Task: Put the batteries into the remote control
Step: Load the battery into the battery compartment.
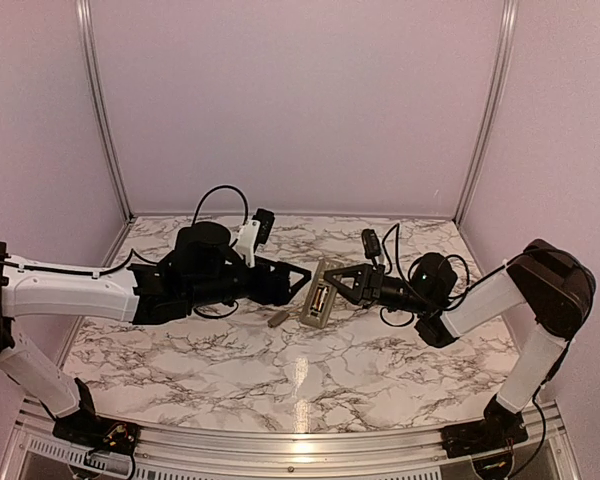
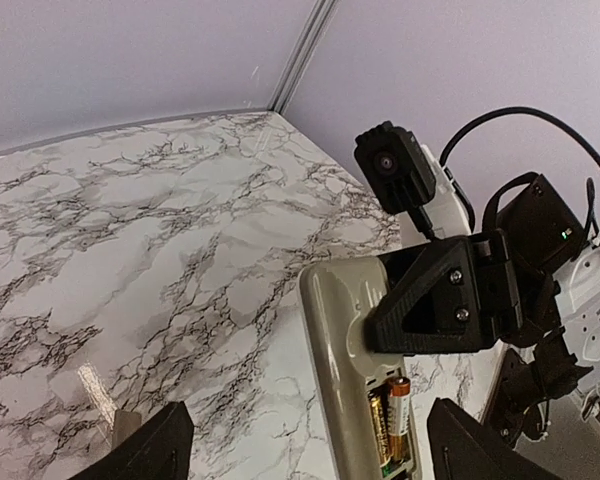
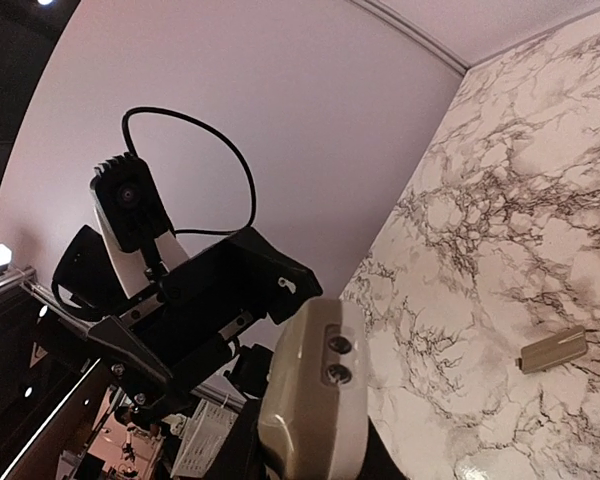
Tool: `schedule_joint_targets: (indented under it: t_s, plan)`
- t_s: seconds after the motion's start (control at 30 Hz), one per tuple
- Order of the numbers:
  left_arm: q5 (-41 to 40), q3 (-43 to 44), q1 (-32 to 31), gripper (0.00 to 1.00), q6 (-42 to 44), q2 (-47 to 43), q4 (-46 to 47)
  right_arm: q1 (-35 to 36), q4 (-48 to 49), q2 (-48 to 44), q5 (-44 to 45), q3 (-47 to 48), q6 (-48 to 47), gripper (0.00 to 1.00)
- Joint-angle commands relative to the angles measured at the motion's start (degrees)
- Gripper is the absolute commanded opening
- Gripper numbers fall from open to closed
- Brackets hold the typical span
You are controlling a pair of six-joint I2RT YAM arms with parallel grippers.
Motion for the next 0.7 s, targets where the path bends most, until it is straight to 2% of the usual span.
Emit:
schedule_joint_targets:
  t_s: [0.0, 0.1, 0.2, 0.3, 0.47, 0.67]
  plan:
    - [12.4, -2.1, 1.1, 0.82, 4.3, -2.4, -0.7, 0.4, 0.5, 0.3, -3.8, 3.7, -1.0, 0.00]
    - [11.9, -2.7, 0.6, 0.74, 16.4, -4.8, -4.2, 0.5, -4.4, 0.8, -6.9, 5.9, -1.0, 0.00]
    - [7.6, -4.6, -1.2, 0.62, 30.0, -7.6, -6.7, 0.6, -10.0, 0.8, -10.6, 7.7, -1.8, 0.00]
    - [7.1, -7.3, -2.2, 0.51, 41.0, -10.0, -6.4, 1.0, -19.3, -0.5, -12.4, 9.5, -6.6, 0.00]
    - [7.8, -7.3, -2.7, 0.44, 49.0, -10.5, -9.3, 2.5, -36.6, -2.2, -13.0, 13.3, -16.0, 0.00]
    - [6.3, -5.0, -4.8, 0.36, 51.5, -7.7, -12.3, 3.9, -40.7, -1.6, -14.7, 15.0, -18.2, 0.00]
